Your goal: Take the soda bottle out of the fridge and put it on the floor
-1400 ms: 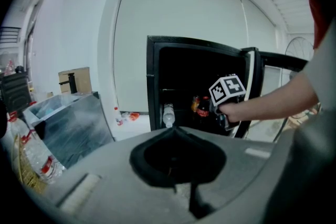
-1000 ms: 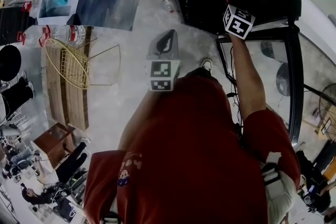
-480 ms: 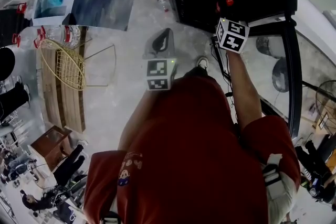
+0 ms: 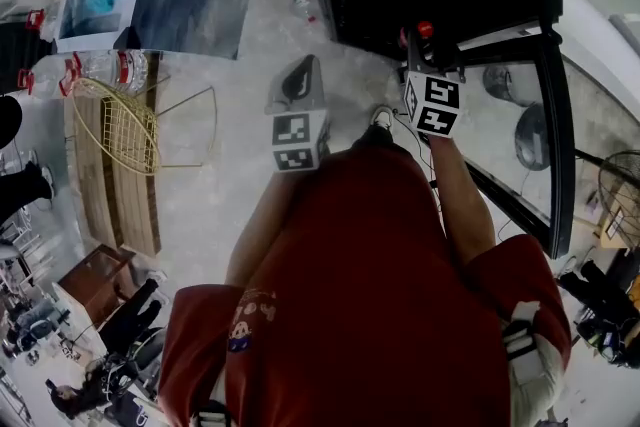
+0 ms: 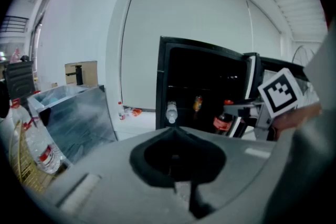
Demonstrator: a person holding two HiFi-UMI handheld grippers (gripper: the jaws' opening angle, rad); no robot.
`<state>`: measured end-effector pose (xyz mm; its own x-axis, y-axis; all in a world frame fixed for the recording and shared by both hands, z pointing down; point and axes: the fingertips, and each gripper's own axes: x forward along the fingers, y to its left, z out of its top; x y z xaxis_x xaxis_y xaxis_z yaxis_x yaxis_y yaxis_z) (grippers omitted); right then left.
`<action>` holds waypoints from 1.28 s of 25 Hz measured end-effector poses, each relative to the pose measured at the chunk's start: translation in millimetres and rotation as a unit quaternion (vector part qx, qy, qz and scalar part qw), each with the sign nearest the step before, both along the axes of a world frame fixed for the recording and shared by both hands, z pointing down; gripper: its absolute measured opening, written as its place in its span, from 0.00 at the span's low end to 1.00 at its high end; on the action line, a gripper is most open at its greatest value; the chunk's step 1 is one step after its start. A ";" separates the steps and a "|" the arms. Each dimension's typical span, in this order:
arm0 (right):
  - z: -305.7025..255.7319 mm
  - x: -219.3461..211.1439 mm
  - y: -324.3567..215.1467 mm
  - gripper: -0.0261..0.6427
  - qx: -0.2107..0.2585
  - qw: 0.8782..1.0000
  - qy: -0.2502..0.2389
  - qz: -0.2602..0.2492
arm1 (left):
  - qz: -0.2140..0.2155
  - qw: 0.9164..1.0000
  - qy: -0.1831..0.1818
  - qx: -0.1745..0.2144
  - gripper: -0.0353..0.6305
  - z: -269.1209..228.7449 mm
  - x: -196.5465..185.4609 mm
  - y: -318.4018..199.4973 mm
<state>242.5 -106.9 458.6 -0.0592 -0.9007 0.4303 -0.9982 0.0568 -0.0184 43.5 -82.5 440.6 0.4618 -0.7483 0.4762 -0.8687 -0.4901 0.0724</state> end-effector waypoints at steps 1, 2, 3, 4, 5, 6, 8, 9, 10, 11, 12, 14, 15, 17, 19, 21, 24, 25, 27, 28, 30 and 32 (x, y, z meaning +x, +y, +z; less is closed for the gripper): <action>-1.0 -2.2 6.6 0.24 -0.002 1.000 -0.001 -0.003 | -0.001 1.000 0.000 0.000 0.05 -0.5 -1.6 0.3; -1.9 -3.9 13.4 0.24 -0.004 1.000 -0.002 -0.005 | -0.001 1.000 -0.001 0.001 0.05 -1.2 -3.0 0.5; -2.6 -5.4 20.4 0.24 -0.006 1.000 -0.003 -0.007 | -0.001 1.000 -0.002 0.003 0.05 -2.1 -4.4 0.5; -3.0 -6.7 27.6 0.24 -0.009 1.000 -0.005 -0.009 | -0.001 1.000 -0.004 0.005 0.05 -2.9 -5.8 0.6; -2.9 -7.9 34.7 0.24 -0.013 1.000 -0.007 -0.011 | -0.002 1.000 -0.006 0.006 0.05 -3.6 -7.2 1.0; -2.3 -9.0 41.5 0.24 -0.017 1.000 -0.009 -0.013 | -0.001 1.000 -0.007 0.007 0.05 -4.4 -8.8 1.7; -0.8 -10.7 53.1 0.24 -0.025 0.999 -0.013 -0.018 | 0.000 1.000 -0.012 0.012 0.05 -6.1 -11.7 4.0; -0.1 -11.1 57.5 0.24 -0.028 0.999 -0.012 -0.020 | 0.000 1.000 -0.015 0.013 0.05 -6.6 -12.7 5.0; 0.8 -11.1 61.3 0.24 -0.030 0.999 -0.011 -0.023 | 0.001 1.000 -0.017 0.014 0.05 -6.7 -13.1 5.9; 1.7 -10.4 64.7 0.24 -0.032 0.999 -0.010 -0.025 | 0.001 1.000 -0.019 0.013 0.05 -6.2 -12.9 7.0; 2.8 -8.9 67.5 0.24 -0.034 0.999 -0.009 -0.026 | 0.002 1.000 -0.020 0.012 0.05 -5.4 -12.1 8.1; 4.7 -3.1 70.6 0.24 -0.035 0.999 -0.011 -0.024 | 0.004 1.000 -0.022 0.009 0.05 -3.4 -8.7 9.9; 5.6 0.4 70.9 0.24 -0.035 0.999 -0.012 -0.022 | 0.005 1.000 -0.022 0.008 0.05 -2.6 -6.4 10.5; 6.8 6.7 71.0 0.24 -0.034 0.999 -0.010 -0.022 | 0.005 1.000 -0.022 0.008 0.05 -1.9 -2.0 11.8; 7.1 11.4 72.1 0.24 -0.033 0.999 -0.004 -0.027 | 0.002 1.000 -0.022 0.010 0.05 -1.9 2.0 13.7; 7.5 14.7 73.4 0.24 -0.032 0.999 0.000 -0.032 | -0.003 1.000 -0.023 0.010 0.05 -0.6 5.3 15.6; 12.2 15.7 73.7 0.24 -0.033 0.998 -0.002 -0.044 | -0.011 1.000 -0.026 0.008 0.05 6.1 9.4 17.5; 13.9 15.0 73.6 0.24 -0.034 0.998 -0.003 -0.050 | -0.015 1.000 -0.027 0.007 0.05 8.5 10.8 18.3; 14.7 12.9 74.1 0.24 -0.034 0.997 -0.003 -0.064 | -0.024 0.999 -0.026 0.005 0.05 11.4 13.9 20.4; 13.9 11.5 74.8 0.24 -0.034 0.997 -0.003 -0.071 | -0.030 0.999 -0.024 0.004 0.05 12.0 15.3 21.8; 12.4 7.9 77.9 0.24 -0.033 0.996 -0.001 -0.087 | -0.041 0.999 -0.021 0.002 0.05 13.4 18.2 25.6; 14.9 2.9 79.1 0.24 -0.032 0.994 0.001 -0.106 | -0.050 0.999 -0.019 0.002 0.05 15.9 19.8 28.7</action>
<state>245.5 -27.7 473.5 -0.2437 -0.8390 0.4866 -0.9640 0.2645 -0.0267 63.3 -53.8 456.5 0.3655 -0.7924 0.4883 -0.9158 -0.4001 0.0361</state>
